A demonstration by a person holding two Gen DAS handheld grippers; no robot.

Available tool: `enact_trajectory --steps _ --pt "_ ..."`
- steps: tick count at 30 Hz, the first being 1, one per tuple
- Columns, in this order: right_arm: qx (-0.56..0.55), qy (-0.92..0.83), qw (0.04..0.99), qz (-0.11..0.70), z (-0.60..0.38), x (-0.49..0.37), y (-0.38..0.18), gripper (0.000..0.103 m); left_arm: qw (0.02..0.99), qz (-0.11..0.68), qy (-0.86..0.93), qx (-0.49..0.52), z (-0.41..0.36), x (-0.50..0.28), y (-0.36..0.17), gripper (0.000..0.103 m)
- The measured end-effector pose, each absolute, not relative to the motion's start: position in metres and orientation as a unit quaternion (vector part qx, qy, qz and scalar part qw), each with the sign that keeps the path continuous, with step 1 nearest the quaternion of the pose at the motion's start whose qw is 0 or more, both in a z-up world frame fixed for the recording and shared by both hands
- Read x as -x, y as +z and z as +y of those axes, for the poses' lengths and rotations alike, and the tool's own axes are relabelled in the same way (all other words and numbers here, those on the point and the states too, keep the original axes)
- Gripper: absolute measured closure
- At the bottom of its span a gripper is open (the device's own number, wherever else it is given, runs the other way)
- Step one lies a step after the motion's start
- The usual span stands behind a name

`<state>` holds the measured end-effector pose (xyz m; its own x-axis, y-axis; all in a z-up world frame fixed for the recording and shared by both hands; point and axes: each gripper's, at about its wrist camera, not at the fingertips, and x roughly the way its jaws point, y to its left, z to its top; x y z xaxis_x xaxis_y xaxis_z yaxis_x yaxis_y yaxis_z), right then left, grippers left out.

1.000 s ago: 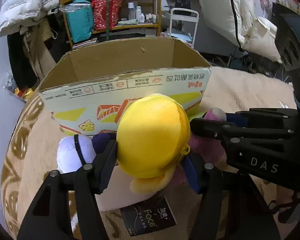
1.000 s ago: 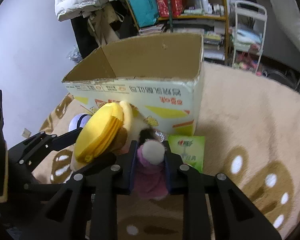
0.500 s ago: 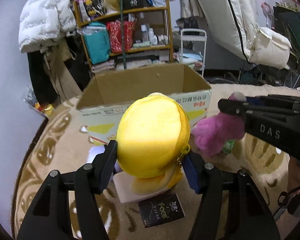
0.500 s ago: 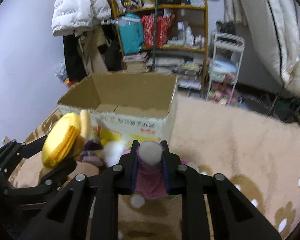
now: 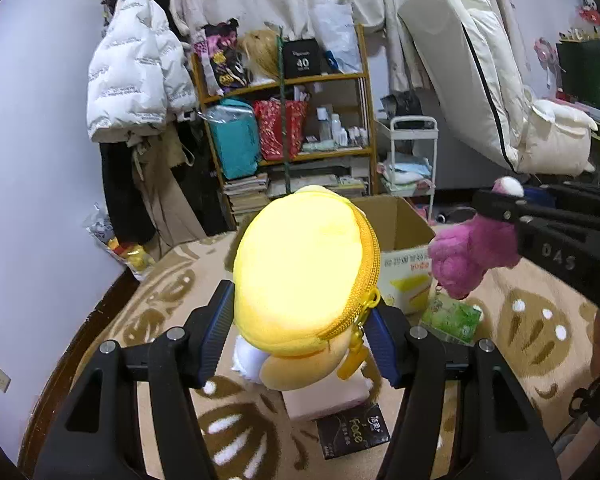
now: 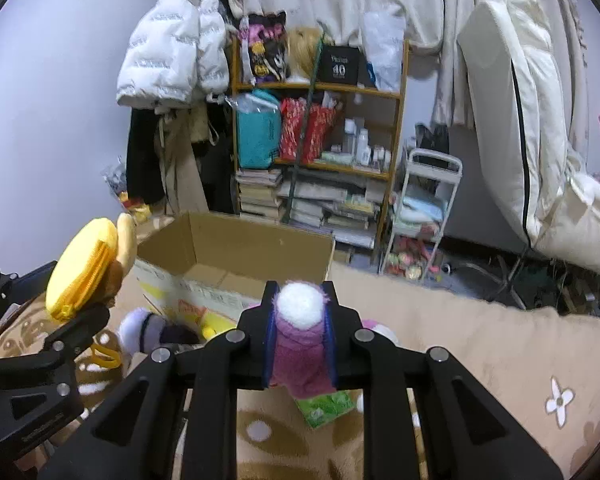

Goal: Organize soft objects
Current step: 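Lift both plushes and carry them over the open cardboard box with both tools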

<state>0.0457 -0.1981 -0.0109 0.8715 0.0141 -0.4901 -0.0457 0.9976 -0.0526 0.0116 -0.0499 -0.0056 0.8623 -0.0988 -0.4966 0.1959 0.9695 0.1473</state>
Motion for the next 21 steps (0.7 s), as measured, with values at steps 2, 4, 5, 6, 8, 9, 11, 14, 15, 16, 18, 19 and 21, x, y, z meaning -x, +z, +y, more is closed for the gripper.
enact_trajectory --steps 2,4,5,6,8,9,11,14,15,16,18,19,21 --pt "0.035 0.018 0.969 0.243 -0.194 -0.041 -0.003 0.082 0.963 0.243 -0.075 -0.090 -0.047 -0.010 0.001 0.042" --pt "0.040 0.024 0.972 0.230 -0.192 -0.038 0.007 0.082 0.965 0.235 -0.073 -0.091 -0.047 -0.008 0.006 0.042" --pt "0.043 0.026 0.973 0.225 -0.191 -0.038 0.011 0.082 0.966 0.230 -0.074 -0.091 -0.047 -0.008 0.010 0.042" --pt "0.045 0.028 0.974 0.220 -0.190 -0.039 0.016 0.082 0.967 0.225 -0.075 -0.090 -0.046 -0.008 0.014 0.042" --pt "0.047 0.029 0.976 0.209 -0.189 -0.040 0.026 0.082 0.969 0.219 -0.074 -0.089 -0.046 -0.012 0.020 0.042" --pt "0.048 0.029 0.977 0.206 -0.188 -0.041 0.028 0.082 0.969 0.217 -0.071 -0.091 -0.047 -0.014 0.023 0.042" --pt "0.049 0.030 0.979 0.196 -0.189 -0.045 0.037 0.082 0.971 0.212 -0.065 -0.091 -0.044 -0.020 0.029 0.042" --pt "0.046 0.032 0.981 0.185 -0.191 -0.053 0.047 0.082 0.972 0.211 -0.062 -0.086 -0.041 -0.031 0.035 0.042" --pt "0.045 0.033 0.982 0.181 -0.191 -0.056 0.050 0.082 0.972 0.210 -0.061 -0.086 -0.041 -0.034 0.036 0.042" --pt "0.044 0.033 0.982 0.179 -0.191 -0.058 0.051 0.082 0.973 0.207 -0.059 -0.087 -0.040 -0.039 0.039 0.042" --pt "0.042 0.034 0.983 0.173 -0.191 -0.064 0.055 0.082 0.974 0.204 -0.055 -0.087 -0.040 -0.044 0.041 0.042" --pt "0.041 0.034 0.984 0.170 -0.192 -0.069 0.057 0.082 0.974 0.202 -0.055 -0.086 -0.040 -0.048 0.043 0.042" --pt "0.038 0.036 0.985 0.166 -0.192 -0.074 0.059 0.082 0.975 0.198 -0.052 -0.082 -0.039 -0.057 0.046 0.042"
